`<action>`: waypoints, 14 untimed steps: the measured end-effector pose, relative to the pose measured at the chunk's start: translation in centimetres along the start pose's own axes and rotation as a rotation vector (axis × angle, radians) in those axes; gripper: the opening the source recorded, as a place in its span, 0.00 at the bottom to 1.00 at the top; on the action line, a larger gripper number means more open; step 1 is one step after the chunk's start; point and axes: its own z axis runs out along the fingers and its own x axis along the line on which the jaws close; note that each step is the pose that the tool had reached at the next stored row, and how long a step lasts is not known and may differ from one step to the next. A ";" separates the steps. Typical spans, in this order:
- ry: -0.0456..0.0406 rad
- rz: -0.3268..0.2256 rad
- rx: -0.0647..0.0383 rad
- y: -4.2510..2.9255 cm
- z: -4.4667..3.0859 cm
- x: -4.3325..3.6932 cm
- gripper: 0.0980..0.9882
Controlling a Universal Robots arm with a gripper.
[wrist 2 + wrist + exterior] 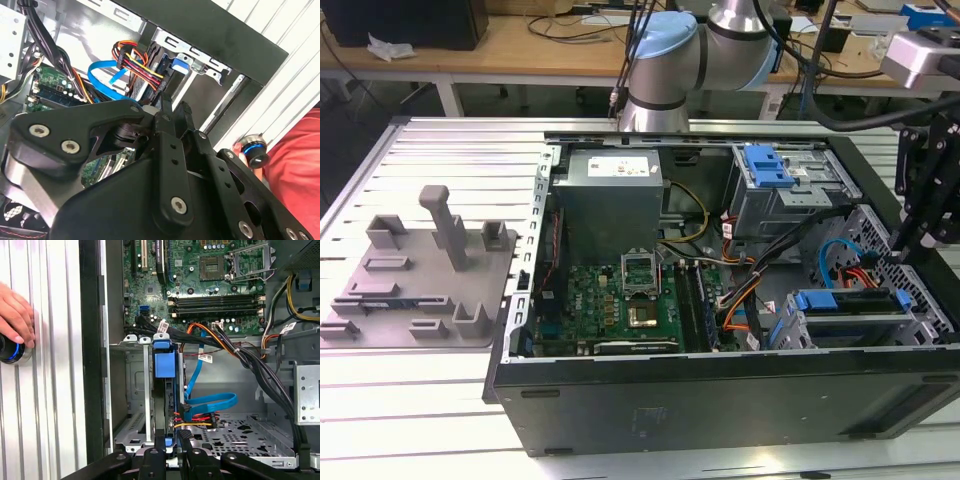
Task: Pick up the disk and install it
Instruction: 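Insert the first disk wire, then insert the second disk wire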
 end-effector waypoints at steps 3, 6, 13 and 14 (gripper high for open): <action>-0.0001 0.000 0.000 0.00 -0.04 0.00 0.16; 0.0000 0.000 0.000 0.00 -0.11 0.01 0.16; 0.0103 0.000 0.000 0.03 -0.22 -0.88 0.16; 0.0184 -0.001 0.001 0.05 -0.24 -1.20 0.16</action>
